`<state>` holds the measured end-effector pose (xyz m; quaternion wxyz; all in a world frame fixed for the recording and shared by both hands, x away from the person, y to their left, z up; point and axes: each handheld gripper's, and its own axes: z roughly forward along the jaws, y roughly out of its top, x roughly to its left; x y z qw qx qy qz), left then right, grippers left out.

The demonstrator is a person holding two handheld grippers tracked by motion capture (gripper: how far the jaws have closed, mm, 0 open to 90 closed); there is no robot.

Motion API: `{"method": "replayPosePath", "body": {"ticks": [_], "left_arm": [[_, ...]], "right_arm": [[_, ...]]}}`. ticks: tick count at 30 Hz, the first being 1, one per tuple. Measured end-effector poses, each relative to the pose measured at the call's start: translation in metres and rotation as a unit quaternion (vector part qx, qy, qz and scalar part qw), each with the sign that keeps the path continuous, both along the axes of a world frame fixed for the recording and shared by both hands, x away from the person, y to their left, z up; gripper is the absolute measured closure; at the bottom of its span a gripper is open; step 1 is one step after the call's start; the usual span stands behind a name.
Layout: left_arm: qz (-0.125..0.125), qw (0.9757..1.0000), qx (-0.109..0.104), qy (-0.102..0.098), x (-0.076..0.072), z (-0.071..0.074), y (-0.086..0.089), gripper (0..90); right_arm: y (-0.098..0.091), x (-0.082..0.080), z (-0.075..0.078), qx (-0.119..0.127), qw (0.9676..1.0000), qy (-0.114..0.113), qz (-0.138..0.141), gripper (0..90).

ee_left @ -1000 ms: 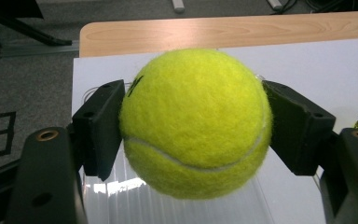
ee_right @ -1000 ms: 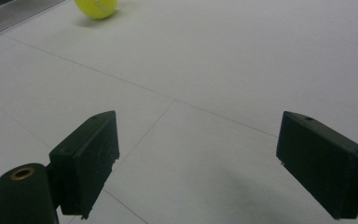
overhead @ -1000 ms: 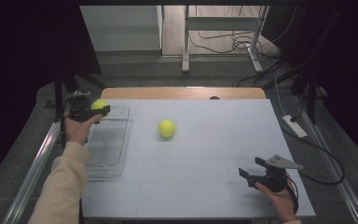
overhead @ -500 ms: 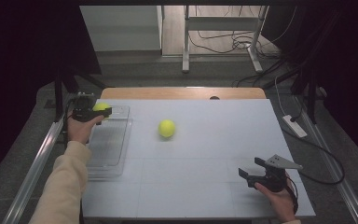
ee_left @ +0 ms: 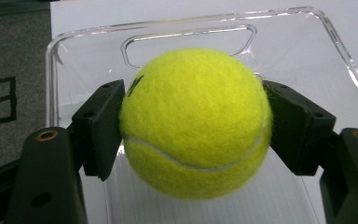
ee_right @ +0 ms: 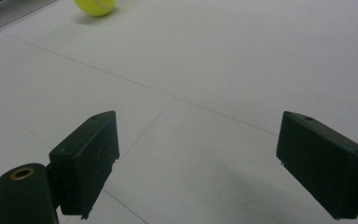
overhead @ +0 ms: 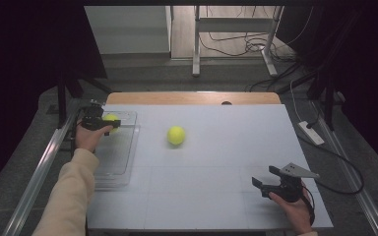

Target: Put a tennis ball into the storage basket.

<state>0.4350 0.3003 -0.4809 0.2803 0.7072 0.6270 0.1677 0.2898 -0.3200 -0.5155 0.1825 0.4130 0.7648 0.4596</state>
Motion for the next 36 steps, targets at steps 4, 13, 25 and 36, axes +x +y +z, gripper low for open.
{"method": "replayPosePath", "body": {"ticks": [4,13,25,36], "left_arm": [[0.001,1.0,0.003,0.005,0.001,-0.002,-0.001,27.0],[0.007,0.9998,0.011,0.017,0.003,-0.006,0.004,26.9],[0.005,0.9996,0.014,0.026,0.007,-0.012,0.0,26.9],[0.007,0.9993,0.02,0.031,0.008,-0.013,0.001,26.8]], "right_arm": [[0.0,0.0,0.0,0.0,1.0,0.0,0.0,12.7],[0.0,0.0,0.0,-0.001,1.0,0.0,0.001,12.7],[-0.001,0.0,0.0,0.0,1.0,0.0,-0.002,12.7],[-0.001,0.0,0.0,0.001,1.0,0.002,-0.003,12.7]]}}
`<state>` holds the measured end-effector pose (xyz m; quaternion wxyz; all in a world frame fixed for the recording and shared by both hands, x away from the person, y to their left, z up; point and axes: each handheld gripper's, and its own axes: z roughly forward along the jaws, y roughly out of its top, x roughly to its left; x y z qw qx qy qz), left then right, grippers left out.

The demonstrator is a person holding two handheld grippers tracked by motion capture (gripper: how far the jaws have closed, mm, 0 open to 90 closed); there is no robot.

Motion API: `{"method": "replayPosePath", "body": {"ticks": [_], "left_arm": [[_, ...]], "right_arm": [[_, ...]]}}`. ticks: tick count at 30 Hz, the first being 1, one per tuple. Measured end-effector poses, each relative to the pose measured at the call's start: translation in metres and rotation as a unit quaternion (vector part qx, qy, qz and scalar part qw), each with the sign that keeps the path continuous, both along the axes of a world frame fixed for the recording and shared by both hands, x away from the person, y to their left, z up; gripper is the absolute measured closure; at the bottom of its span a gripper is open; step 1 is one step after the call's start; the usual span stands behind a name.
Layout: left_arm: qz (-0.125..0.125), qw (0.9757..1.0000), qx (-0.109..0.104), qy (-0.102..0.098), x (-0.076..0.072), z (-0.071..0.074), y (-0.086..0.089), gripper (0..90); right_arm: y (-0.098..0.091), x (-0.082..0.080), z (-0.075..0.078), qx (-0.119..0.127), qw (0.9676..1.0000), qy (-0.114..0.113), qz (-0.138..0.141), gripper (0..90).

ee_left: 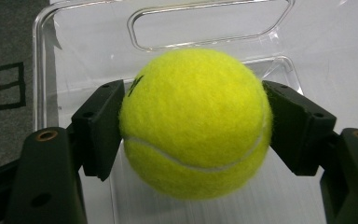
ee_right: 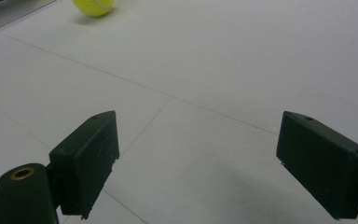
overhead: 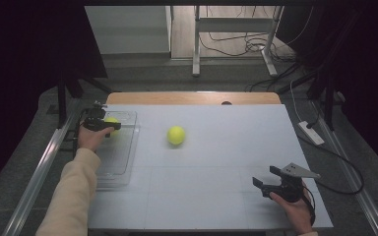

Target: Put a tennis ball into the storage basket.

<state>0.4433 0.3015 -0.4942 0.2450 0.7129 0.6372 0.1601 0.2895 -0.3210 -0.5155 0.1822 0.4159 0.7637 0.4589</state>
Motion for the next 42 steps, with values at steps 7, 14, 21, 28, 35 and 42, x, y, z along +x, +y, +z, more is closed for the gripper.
{"method": "replayPosePath", "body": {"ticks": [7,14,21,28,35,42], "left_arm": [[0.008,0.9999,0.007,-0.01,-0.001,0.003,-0.002,25.0],[0.008,0.9995,-0.025,-0.018,-0.003,0.008,-0.004,11.8],[-0.001,0.9979,-0.046,-0.045,-0.01,0.018,-0.003,9.9],[-0.024,0.9944,-0.066,-0.078,-0.023,0.032,-0.005,9.9],[-0.04,0.9917,-0.073,-0.098,-0.033,0.041,-0.011,10.2],[-0.059,0.9876,-0.088,-0.116,-0.043,0.047,-0.015,10.9]], "right_arm": [[0.0,0.0,0.0,-0.001,1.0,-0.001,0.001,12.7],[0.0,-0.001,0.0,-0.001,1.0,-0.001,0.001,12.7],[0.0,-0.001,0.0,-0.001,1.0,-0.001,0.001,12.7],[0.0,-0.001,0.0,-0.003,1.0,-0.001,0.0,12.7],[0.001,-0.001,0.0,-0.003,1.0,-0.001,0.001,12.7],[0.0,-0.001,0.0,-0.003,1.0,-0.001,0.0,12.7]]}}
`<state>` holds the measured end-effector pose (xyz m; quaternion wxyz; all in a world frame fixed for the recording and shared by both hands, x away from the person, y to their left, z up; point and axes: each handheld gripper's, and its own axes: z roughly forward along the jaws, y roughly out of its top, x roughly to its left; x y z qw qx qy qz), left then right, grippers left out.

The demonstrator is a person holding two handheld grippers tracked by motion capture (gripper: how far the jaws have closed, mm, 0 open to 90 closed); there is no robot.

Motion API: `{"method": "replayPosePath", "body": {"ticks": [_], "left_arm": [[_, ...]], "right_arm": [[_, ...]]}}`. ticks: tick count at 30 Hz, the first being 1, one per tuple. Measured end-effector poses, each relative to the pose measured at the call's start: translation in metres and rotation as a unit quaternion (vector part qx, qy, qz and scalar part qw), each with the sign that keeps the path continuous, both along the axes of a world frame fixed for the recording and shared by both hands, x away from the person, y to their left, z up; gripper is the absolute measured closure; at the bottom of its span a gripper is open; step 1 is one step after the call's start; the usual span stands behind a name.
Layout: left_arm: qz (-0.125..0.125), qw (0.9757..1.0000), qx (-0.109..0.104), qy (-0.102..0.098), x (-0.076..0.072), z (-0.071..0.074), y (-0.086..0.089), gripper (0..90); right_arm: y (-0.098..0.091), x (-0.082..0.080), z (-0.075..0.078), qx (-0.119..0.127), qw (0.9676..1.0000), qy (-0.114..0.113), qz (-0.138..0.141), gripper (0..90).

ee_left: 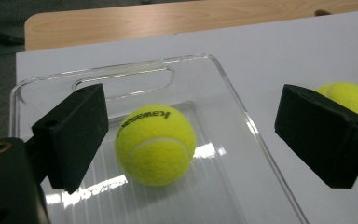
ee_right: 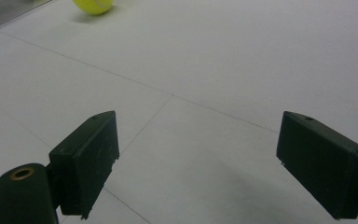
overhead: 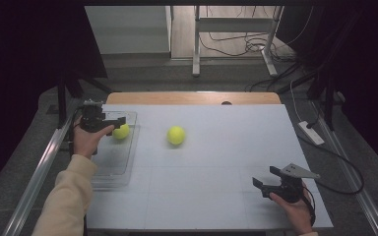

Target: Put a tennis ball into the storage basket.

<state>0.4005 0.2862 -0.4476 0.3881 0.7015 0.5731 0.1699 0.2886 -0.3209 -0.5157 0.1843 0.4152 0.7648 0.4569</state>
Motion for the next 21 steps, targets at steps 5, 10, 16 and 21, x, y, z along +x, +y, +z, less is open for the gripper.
{"method": "replayPosePath", "body": {"ticks": [5,10,16,21], "left_arm": [[-0.015,0.9997,-0.011,-0.016,-0.008,0.005,-0.003,11.2],[-0.028,0.9989,-0.025,-0.028,-0.015,0.01,-0.005,11.9],[-0.052,0.9967,-0.041,-0.047,-0.023,0.019,-0.012,12.4],[-0.072,0.9948,-0.042,-0.058,-0.027,0.024,-0.02,12.7]], "right_arm": [[0.0,0.0,0.0,-0.001,1.0,0.0,0.0,12.7],[0.0,0.0,0.0,0.0,1.0,0.0,0.0,12.7],[-0.001,0.0,0.0,0.002,1.0,0.001,-0.002,12.7],[-0.003,0.0,0.0,0.003,1.0,0.001,-0.003,12.7]]}}
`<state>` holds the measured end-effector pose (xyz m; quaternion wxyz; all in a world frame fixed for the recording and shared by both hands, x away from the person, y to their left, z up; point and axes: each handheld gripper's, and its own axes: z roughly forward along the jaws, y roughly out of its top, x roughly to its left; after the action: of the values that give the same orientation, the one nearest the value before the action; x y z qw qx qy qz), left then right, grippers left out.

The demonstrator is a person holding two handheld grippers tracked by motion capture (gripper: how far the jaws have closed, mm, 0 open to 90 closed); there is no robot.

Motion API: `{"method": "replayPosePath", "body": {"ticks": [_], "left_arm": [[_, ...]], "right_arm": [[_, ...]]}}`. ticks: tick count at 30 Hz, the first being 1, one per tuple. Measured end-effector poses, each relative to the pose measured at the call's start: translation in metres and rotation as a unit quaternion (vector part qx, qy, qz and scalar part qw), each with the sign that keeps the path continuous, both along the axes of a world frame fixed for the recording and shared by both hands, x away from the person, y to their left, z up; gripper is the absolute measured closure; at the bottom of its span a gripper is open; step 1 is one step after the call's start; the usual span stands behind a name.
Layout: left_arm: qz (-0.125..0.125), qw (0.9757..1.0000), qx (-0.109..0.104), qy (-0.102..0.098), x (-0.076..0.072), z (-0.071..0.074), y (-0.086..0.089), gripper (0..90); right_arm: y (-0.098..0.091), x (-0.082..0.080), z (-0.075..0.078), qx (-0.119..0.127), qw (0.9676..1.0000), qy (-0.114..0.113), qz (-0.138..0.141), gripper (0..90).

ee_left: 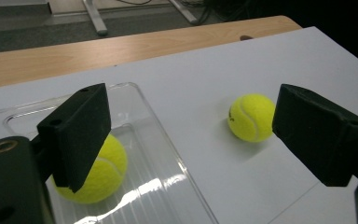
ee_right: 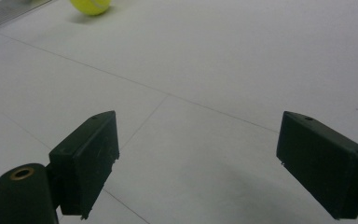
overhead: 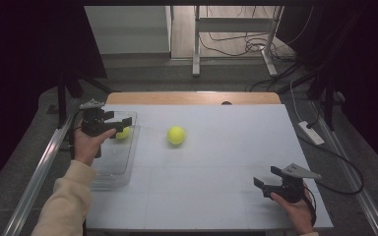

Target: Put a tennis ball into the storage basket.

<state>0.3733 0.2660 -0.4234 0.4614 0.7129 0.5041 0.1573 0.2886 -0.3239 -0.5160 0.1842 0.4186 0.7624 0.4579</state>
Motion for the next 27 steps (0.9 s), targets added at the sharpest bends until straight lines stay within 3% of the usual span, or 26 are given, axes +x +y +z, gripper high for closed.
{"method": "replayPosePath", "body": {"ticks": [10,27], "left_arm": [[-0.034,0.9992,-0.009,-0.018,-0.006,0.007,-0.012,13.5],[-0.058,0.9979,-0.012,-0.025,-0.009,0.011,-0.027,13.8]], "right_arm": [[-0.001,-0.001,0.0,-0.001,1.0,-0.001,-0.002,12.6],[-0.001,-0.002,0.001,-0.001,1.0,0.0,-0.003,12.7]]}}
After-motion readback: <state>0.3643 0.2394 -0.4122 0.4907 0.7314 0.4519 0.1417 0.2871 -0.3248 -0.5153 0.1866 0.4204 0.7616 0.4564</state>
